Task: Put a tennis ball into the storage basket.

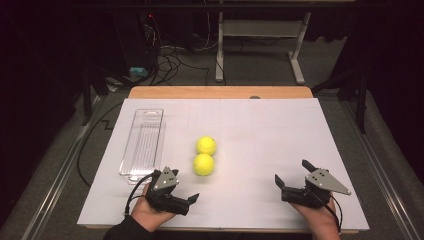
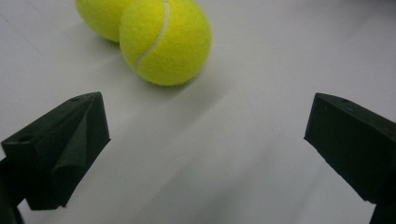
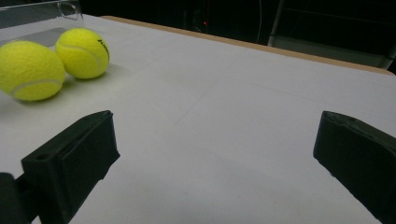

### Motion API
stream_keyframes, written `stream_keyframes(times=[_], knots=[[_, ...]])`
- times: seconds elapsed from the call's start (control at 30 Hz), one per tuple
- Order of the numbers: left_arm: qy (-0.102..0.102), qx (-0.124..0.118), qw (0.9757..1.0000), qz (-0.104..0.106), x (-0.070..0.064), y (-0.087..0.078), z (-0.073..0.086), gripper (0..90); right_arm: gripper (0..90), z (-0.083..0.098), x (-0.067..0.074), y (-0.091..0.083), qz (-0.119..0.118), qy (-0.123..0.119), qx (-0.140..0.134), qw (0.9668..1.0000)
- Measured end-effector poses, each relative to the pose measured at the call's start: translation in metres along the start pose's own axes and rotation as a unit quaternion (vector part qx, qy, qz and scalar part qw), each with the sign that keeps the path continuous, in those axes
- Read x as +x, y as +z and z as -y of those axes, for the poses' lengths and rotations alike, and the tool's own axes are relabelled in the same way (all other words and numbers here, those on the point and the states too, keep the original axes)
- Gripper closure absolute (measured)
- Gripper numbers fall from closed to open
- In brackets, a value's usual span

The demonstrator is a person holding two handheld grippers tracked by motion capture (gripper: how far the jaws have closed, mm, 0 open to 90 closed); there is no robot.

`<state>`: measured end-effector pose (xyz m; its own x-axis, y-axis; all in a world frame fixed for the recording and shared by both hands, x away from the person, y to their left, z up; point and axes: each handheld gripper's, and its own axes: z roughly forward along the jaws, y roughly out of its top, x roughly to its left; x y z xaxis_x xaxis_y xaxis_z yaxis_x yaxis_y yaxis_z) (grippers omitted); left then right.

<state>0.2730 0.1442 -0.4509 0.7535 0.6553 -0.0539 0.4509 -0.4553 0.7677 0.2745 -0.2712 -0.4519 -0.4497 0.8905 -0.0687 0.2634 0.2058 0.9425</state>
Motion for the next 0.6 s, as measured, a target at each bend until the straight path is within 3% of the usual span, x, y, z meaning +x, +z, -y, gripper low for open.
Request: stream_keyframes(times=[0.3, 0.6], knots=[[-0.004, 0.033, 0.9994, -0.001, 0.0011, 0.006, 0.0013, 0.6, 0.0, 0.0009, -0.0002, 0.0003, -0.002, -0.001, 0.002, 1.0], [-0.009, 0.074, 0.9972, -0.004, 0.0014, 0.01, 0.0017, 0.6, 0.0, 0.0014, 0.0003, 0.0002, -0.001, -0.003, 0.006, 1.0]])
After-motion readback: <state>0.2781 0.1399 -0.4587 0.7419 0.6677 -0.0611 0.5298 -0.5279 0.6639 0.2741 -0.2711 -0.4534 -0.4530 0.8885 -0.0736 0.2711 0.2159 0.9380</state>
